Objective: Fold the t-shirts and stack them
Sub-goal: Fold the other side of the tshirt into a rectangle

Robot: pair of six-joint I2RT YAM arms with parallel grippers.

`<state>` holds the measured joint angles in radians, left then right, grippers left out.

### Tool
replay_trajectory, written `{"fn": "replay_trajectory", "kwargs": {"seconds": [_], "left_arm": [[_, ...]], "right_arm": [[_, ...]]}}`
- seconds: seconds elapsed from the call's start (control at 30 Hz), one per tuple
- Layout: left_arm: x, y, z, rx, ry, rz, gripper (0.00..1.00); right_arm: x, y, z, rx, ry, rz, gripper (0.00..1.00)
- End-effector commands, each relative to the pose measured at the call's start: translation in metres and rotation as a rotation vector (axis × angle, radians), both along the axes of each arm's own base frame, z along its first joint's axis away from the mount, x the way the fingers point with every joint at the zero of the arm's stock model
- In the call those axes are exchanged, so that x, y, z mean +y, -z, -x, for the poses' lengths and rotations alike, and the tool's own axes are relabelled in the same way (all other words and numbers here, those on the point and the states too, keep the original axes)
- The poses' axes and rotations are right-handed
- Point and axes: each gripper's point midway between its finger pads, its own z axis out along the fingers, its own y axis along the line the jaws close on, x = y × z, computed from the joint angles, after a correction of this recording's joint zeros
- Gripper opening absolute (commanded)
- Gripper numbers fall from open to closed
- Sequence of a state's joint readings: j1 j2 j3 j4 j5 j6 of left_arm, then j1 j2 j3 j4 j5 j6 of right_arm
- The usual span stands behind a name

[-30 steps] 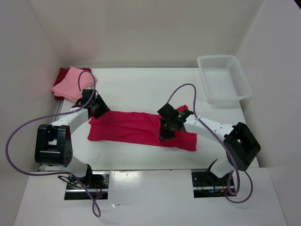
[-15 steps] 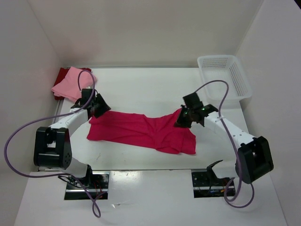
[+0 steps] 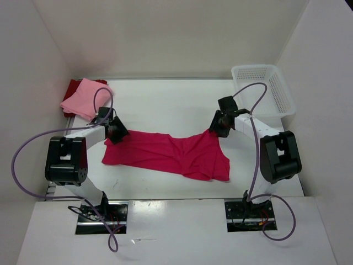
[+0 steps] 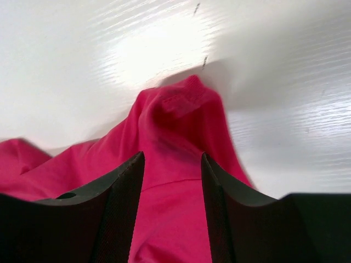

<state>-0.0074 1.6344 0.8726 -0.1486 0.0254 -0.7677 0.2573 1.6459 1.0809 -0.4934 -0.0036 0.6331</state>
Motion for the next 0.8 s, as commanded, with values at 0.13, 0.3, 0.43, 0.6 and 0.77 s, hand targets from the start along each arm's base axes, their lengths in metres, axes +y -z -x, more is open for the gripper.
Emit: {"fn": "replay_trajectory", "kwargs": {"seconds": [0.13, 0.3, 0.43, 0.6, 0.77], "left_arm": [[0.027, 0.013, 0.0, 0.044, -0.106, 0.069, 0.59], [0.037, 0.019, 0.007, 0.063, -0.143, 0.084, 0.6], [0.046, 0.009, 0.008, 0.044, -0.19, 0.074, 0.6], [0.068, -0.01, 0.021, -0.003, -0.288, 0.05, 0.61], [0.077, -0.025, 0.023, -0.045, -0.331, 0.048, 0.64]], "right_arm": [[-0.023, -0.012, -0.038, -0.107, 0.057, 0.117, 0.5], [-0.012, 0.005, -0.041, -0.072, 0.015, 0.085, 0.1], [-0.027, -0.001, -0.052, -0.084, 0.066, 0.089, 0.0], [-0.073, -0.022, -0.063, -0.13, 0.195, 0.106, 0.0], [-0.071, -0.02, -0.065, -0.125, 0.189, 0.097, 0.06]]}}
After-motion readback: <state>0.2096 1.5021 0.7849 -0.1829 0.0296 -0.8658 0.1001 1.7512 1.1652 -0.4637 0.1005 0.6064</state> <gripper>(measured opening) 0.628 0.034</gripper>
